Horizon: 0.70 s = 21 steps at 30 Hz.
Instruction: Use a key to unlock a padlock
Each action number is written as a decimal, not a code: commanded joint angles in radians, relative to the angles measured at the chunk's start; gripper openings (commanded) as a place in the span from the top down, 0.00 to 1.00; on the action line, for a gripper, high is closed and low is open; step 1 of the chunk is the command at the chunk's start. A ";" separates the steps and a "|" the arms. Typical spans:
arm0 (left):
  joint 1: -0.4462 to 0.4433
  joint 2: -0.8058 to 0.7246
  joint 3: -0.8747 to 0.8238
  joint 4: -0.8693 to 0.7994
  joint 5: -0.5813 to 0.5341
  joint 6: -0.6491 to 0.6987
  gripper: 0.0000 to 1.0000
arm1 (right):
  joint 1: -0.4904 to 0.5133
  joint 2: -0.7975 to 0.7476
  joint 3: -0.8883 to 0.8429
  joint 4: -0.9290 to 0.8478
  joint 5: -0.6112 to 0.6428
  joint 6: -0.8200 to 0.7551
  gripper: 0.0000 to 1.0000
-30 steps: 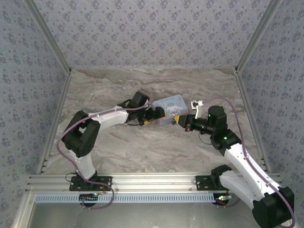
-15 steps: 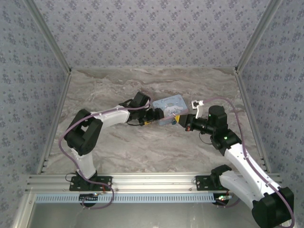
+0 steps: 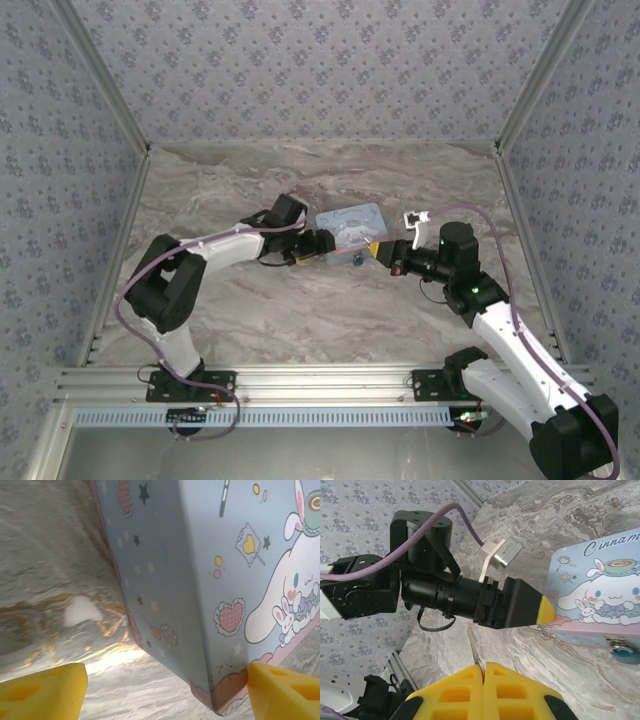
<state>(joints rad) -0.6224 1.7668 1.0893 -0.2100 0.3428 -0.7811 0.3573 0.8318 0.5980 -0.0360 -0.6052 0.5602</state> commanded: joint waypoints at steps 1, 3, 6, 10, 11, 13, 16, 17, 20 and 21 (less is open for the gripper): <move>0.038 -0.018 -0.055 -0.153 -0.083 0.053 0.19 | -0.006 -0.003 0.001 -0.022 0.002 0.004 1.00; 0.061 -0.040 -0.075 -0.163 -0.093 0.065 0.19 | -0.006 -0.002 0.000 -0.022 0.002 0.002 1.00; 0.096 -0.075 -0.099 -0.178 -0.105 0.084 0.19 | -0.005 -0.001 -0.004 -0.022 0.002 0.003 1.00; 0.145 -0.115 -0.122 -0.202 -0.119 0.114 0.19 | -0.005 0.000 -0.010 -0.021 0.004 0.004 1.00; 0.159 -0.125 -0.127 -0.205 -0.122 0.121 0.19 | -0.005 0.002 -0.009 -0.021 0.004 0.004 1.00; 0.182 -0.139 -0.134 -0.204 -0.120 0.130 0.18 | -0.005 0.004 -0.011 -0.018 0.005 0.006 1.00; 0.210 -0.154 -0.138 -0.205 -0.119 0.148 0.18 | -0.002 0.010 -0.009 -0.015 0.005 0.008 1.00; 0.219 -0.158 -0.137 -0.206 -0.119 0.154 0.17 | 0.001 0.014 -0.008 -0.015 0.004 0.009 1.00; 0.239 -0.178 -0.139 -0.197 -0.123 0.163 0.15 | 0.008 0.021 -0.004 -0.013 0.005 0.009 1.00; 0.244 -0.186 -0.140 -0.189 -0.123 0.168 0.15 | 0.011 0.025 -0.004 -0.013 0.007 0.009 1.00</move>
<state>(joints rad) -0.3965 1.6051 0.9718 -0.3264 0.2825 -0.6525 0.3603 0.8516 0.5949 -0.0387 -0.6048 0.5602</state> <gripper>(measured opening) 0.849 0.059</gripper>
